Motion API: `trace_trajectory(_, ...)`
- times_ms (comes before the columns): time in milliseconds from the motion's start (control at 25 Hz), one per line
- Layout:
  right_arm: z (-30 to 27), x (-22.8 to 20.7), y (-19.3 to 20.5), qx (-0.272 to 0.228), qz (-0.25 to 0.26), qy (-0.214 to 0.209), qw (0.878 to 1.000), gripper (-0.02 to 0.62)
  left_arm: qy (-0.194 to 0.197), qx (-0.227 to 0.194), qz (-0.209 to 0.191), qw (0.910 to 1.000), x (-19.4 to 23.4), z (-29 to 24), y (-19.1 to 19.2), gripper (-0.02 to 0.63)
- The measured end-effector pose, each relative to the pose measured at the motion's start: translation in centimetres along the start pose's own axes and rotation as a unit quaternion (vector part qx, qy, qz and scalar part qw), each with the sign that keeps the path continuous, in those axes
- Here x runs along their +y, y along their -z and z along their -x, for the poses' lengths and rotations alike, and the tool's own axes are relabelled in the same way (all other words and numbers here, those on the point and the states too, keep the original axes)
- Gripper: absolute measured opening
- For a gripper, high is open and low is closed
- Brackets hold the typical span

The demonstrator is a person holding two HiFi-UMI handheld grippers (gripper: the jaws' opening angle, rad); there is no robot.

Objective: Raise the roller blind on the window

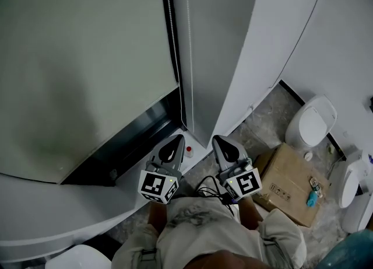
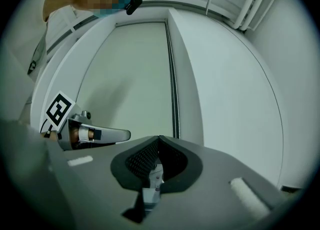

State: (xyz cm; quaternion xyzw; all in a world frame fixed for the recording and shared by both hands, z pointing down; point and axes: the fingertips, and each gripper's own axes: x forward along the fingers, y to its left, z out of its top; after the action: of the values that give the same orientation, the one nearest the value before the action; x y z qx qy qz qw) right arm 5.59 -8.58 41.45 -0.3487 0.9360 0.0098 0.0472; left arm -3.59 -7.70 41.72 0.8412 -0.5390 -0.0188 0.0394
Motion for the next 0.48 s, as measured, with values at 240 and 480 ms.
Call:
trace_trajectory(240,-1.5,-0.9,0.4,0.000,-0.005,-0.001,1.000,0.011,0.003,0.002,-0.006,1.0000,1.1,-1.6,-0.2,0.005)
trace_trajectory(480,-3.4,-1.7,0.6,0.004,0.000,0.020,1.000,0.011,0.024,0.002,-0.003,0.9997,2.9,-3.6,-0.2,0.005)
